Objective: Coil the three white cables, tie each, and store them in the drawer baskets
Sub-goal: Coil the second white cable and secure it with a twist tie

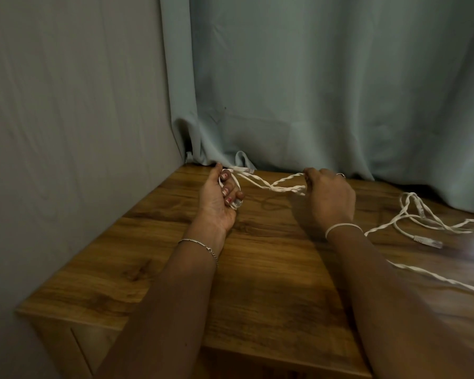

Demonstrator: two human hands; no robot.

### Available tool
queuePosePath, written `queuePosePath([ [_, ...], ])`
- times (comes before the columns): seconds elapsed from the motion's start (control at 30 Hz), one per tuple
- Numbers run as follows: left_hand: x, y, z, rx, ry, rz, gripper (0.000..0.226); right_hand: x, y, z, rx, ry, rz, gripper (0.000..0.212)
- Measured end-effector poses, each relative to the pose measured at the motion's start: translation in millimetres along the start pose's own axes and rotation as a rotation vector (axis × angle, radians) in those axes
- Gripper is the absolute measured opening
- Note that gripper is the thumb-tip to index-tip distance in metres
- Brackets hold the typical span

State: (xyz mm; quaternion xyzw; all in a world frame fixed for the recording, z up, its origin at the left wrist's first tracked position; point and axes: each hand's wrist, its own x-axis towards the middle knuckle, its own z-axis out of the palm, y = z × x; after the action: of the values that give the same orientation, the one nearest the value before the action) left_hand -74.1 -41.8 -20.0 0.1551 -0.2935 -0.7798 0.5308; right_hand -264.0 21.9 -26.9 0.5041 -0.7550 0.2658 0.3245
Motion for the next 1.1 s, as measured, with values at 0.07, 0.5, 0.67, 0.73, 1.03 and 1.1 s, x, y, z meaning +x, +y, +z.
queuePosePath([
  [0.07, 0, 1, 0, -0.008, 0.022, 0.017, 0.045, 0, -3, 1, -0.029, 0.014, -0.029, 0.024],
  [0.5, 7, -1, -7, 0.097, 0.221, -0.14, 0.045, 8, 4, 5, 1.727, -0.154, 0.804, 0.018],
  [0.67, 7, -2, -7, 0.125, 0.216, -0.166, 0.045, 10, 7, 5, 1.924, -0.102, 0.849, 0.019],
  [0.73, 7, -3, -7, 0.133, 0.226, -0.173, 0.045, 11, 6, 4, 2.063, -0.064, 0.899, 0.019],
  [1.03, 6, 0, -5, 0.074, 0.184, -0.074, 0.045, 10, -1, 7, 1.462, -0.044, 0.586, 0.021],
  [1.1, 5, 0, -4, 0.067, 0.156, -0.041, 0.045, 11, -5, 8, 1.296, -0.057, 0.491, 0.019],
])
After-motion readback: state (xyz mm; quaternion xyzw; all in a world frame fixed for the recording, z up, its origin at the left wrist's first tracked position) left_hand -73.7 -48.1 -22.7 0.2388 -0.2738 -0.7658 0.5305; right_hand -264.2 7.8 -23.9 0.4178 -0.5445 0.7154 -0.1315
